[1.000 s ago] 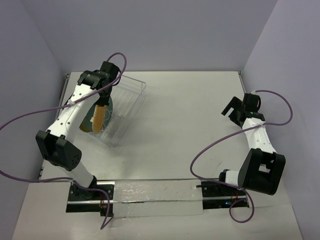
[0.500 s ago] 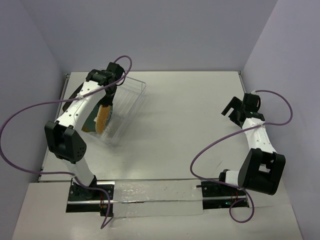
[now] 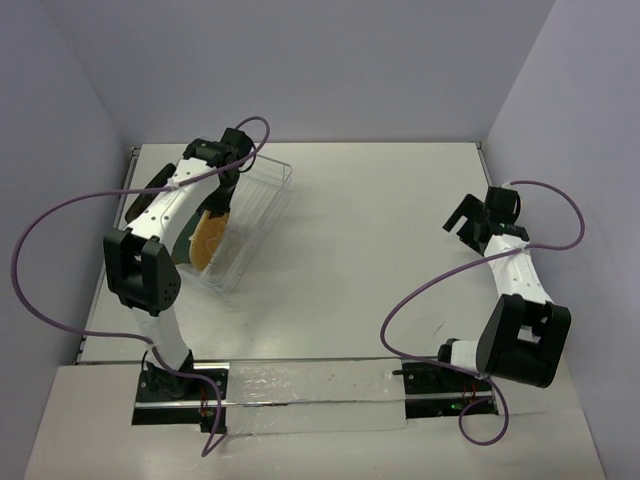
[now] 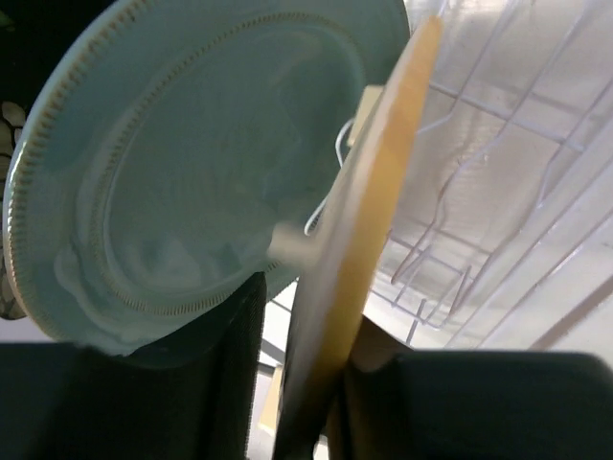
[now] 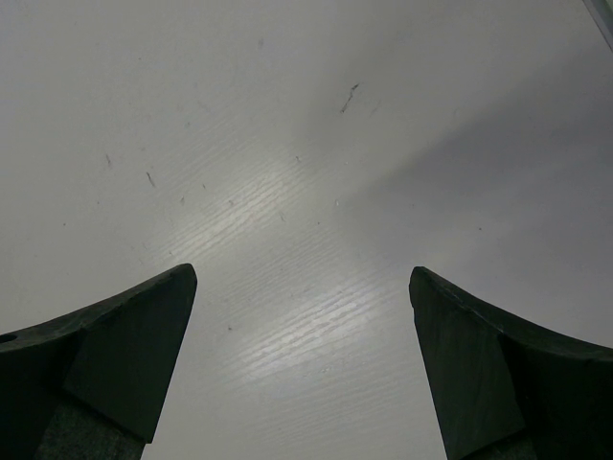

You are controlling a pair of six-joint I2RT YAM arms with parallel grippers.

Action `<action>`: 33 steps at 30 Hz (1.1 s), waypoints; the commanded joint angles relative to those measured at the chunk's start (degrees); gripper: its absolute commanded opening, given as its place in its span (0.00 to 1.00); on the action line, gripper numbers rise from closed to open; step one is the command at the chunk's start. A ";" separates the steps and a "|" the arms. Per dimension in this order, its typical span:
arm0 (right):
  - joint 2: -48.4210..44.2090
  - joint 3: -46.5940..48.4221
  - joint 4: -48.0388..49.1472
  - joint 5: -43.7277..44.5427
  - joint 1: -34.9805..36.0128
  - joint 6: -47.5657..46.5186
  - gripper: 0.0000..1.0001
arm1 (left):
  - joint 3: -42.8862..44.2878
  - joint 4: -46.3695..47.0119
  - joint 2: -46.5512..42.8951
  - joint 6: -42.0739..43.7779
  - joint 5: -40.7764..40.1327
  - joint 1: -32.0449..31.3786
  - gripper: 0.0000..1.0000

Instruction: Load the plates into the dish rack

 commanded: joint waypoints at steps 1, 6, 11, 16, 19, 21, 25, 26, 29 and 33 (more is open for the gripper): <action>0.31 1.21 1.73 1.32 0.34 -0.34 1.00 | 2.98 2.24 0.64 -1.41 -2.13 0.89 0.42; 0.39 1.43 1.81 1.02 0.34 -0.29 1.00 | 3.39 2.03 0.37 -1.91 -3.19 0.89 0.49; -0.08 1.36 1.73 0.66 0.35 -0.30 1.00 | 6.53 1.60 -0.45 -2.18 -3.71 0.89 0.52; -0.94 1.17 1.82 0.42 0.34 -0.38 1.00 | 5.46 1.82 -2.60 -3.38 -5.36 0.80 0.63; -1.15 1.17 1.82 -0.07 0.43 -0.21 1.00 | 4.55 2.36 -5.12 -3.78 -5.05 0.80 0.70; -1.37 1.16 1.82 -0.57 0.43 -0.21 1.00 | 3.29 2.81 -7.07 -3.98 -5.10 0.80 0.75; -2.20 1.09 1.82 -0.66 0.57 -0.21 1.00 | -0.39 3.99 -11.05 -4.54 -7.48 1.23 0.97; -2.38 1.04 1.87 -0.66 0.56 -0.16 1.00 | -0.85 4.21 -11.69 -4.67 -7.99 1.65 0.98; -3.03 0.82 1.91 -0.66 0.61 -0.21 1.00 | -1.76 5.27 -13.86 -4.48 -8.15 3.70 0.99; -3.93 0.71 1.94 -0.60 0.87 -0.15 1.00 | -4.54 7.56 -16.61 -3.34 -9.14 5.69 0.99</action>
